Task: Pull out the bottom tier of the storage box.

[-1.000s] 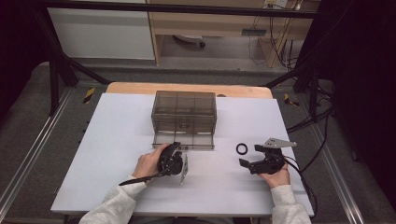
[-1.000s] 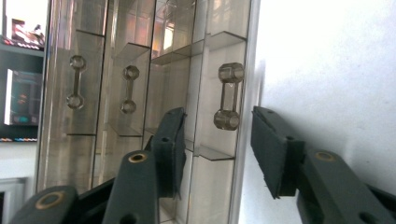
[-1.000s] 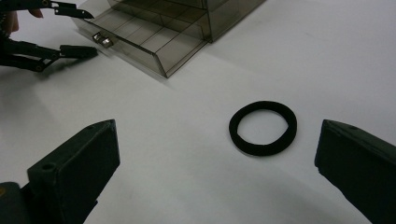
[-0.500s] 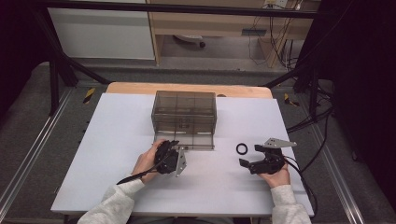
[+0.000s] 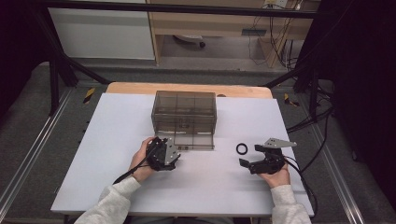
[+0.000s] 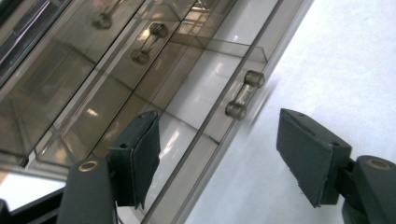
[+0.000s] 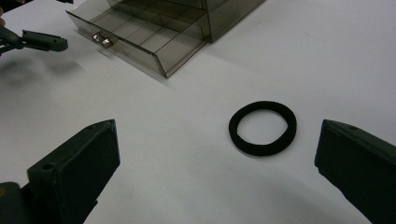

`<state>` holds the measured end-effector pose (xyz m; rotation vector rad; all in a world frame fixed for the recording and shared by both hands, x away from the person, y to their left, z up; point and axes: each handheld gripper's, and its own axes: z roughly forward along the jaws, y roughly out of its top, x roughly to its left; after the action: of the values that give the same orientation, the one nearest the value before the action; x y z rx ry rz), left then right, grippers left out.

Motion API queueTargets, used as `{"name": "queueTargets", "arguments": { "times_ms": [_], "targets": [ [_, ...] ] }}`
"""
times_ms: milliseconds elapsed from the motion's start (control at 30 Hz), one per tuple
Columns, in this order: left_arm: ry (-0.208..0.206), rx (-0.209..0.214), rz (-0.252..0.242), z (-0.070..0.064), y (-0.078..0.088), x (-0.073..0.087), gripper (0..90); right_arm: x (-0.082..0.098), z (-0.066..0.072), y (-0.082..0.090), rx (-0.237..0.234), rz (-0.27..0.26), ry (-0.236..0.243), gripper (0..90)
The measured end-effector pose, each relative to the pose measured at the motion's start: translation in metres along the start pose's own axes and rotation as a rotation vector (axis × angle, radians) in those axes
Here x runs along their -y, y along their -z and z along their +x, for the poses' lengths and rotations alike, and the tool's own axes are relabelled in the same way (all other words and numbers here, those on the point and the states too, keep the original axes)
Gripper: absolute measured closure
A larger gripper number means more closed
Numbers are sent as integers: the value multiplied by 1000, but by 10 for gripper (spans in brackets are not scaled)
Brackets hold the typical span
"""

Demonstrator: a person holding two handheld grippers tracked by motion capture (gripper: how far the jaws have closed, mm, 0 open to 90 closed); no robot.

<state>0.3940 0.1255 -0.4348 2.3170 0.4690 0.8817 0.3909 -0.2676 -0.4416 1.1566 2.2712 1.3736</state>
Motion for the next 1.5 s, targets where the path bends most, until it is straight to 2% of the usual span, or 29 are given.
{"name": "queueTargets", "arguments": {
  "times_ms": [167, 500, 567, 600, 633, 667, 700, 733, 933, 1000, 1067, 1167, 1433, 1500],
  "targets": [
    [69, 17, -1, 5, 4, 3, 268, 0, 0, 0, -1, 3, -1, 4],
    [171, 23, -16, 17, 16, 11, 224, 0, 0, 0, 0, 3, -2, 4],
    [193, 28, -14, 19, 18, 13, 214, 0, 0, 0, 0, 2, 0, 4],
    [220, 23, 5, 19, 20, 15, 207, 0, 0, 0, 0, 2, -2, 4],
    [208, 28, -12, 22, 19, 15, 201, 0, 0, 0, -1, 2, -2, 4],
    [241, 26, 5, 21, 21, 17, 198, 0, 0, 0, -1, 2, -2, 5],
    [242, 32, 4, 22, 21, 18, 192, 0, 0, 0, -1, 2, -2, 4],
    [213, 26, -15, 25, 21, 18, 185, 0, 0, 0, -1, 2, -3, 5],
    [251, 28, -19, 31, 26, 23, 152, 0, 0, 0, -1, 4, -4, 5],
    [251, 18, -10, 33, 28, 25, 140, 0, 0, 0, -1, 5, -5, 5],
    [263, 38, -12, 34, 29, 28, 128, 0, 0, 0, 0, 5, -5, 5],
    [262, 27, -8, 36, 32, 31, 117, 0, 0, 0, 1, 3, -3, 5],
    [304, 46, -11, 41, 39, 41, 102, 0, 0, 0, 2, 8, -9, 6],
    [310, 38, -9, 44, 42, 44, 102, 0, 0, 0, 2, 9, -11, 6]
  ]
}}
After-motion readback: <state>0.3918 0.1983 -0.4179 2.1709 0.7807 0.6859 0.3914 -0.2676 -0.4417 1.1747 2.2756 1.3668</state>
